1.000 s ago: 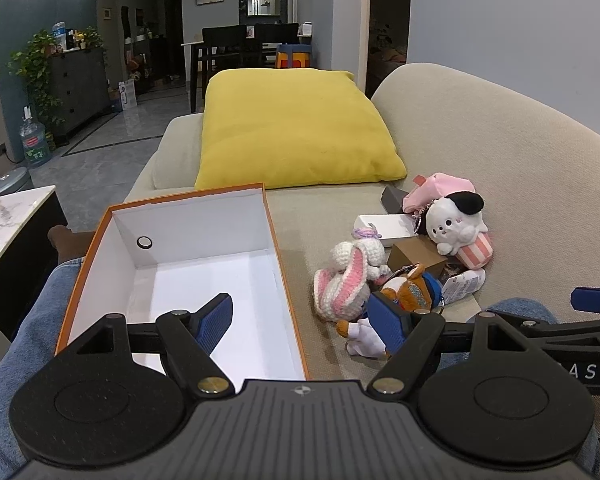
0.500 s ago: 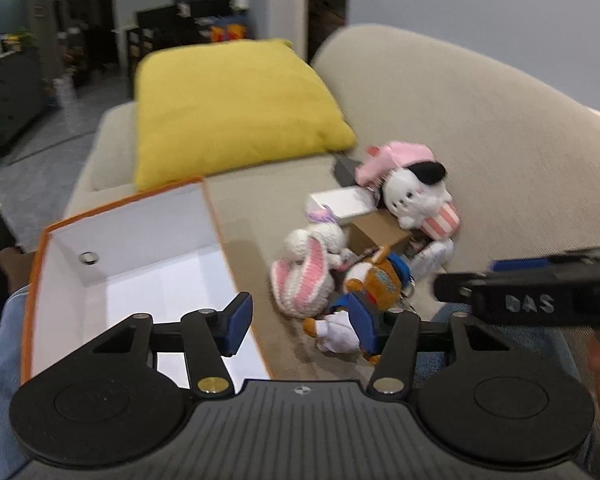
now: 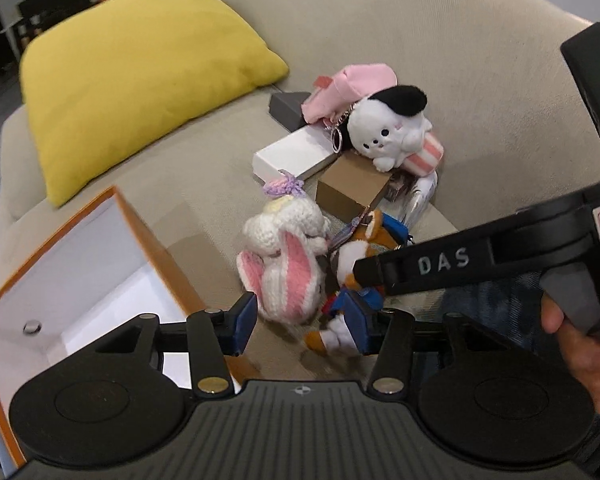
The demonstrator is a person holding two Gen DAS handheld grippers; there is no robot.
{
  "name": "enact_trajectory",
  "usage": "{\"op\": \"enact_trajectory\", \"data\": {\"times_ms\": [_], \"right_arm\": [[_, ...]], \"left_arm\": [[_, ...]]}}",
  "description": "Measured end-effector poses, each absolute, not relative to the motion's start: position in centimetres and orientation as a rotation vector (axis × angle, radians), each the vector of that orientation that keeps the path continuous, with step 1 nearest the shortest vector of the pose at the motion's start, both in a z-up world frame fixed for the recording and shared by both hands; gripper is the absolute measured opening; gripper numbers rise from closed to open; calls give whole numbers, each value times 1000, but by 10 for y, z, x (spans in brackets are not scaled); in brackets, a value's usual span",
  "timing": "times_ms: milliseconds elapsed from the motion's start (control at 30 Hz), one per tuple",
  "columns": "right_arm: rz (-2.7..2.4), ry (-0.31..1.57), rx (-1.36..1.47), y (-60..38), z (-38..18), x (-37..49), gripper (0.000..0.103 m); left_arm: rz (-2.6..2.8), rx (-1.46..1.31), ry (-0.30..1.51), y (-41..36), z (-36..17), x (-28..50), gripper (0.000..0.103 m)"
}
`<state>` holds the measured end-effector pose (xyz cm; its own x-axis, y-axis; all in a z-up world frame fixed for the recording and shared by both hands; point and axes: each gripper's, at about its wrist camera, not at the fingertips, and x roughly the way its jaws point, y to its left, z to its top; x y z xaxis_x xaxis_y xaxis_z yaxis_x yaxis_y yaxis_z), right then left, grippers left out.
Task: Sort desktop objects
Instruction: 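Grasp the crocheted bunny with the left tool while the right tool grasps the bear keychain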
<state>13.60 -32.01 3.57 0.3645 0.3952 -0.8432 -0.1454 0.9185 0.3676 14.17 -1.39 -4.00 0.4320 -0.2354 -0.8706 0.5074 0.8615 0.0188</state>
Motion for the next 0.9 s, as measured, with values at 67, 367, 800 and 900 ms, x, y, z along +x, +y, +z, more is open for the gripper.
{"op": "enact_trajectory", "data": {"times_ms": [67,367,800,900], "right_arm": [[327,1181,264,-317,31,143,61],[277,1310,365,-309,-1,177,65],[350,1182,222,-309,10,200,49],[361,1205,215,-313,4,197,52]], "left_arm": [[-501,320,1055,-16,-44,154,51],[-551,433,1123,-29,-71,187,51],[-523,383,1197,-33,-97,218,51],[-516,337,1229,-31,-103,224,51]]}}
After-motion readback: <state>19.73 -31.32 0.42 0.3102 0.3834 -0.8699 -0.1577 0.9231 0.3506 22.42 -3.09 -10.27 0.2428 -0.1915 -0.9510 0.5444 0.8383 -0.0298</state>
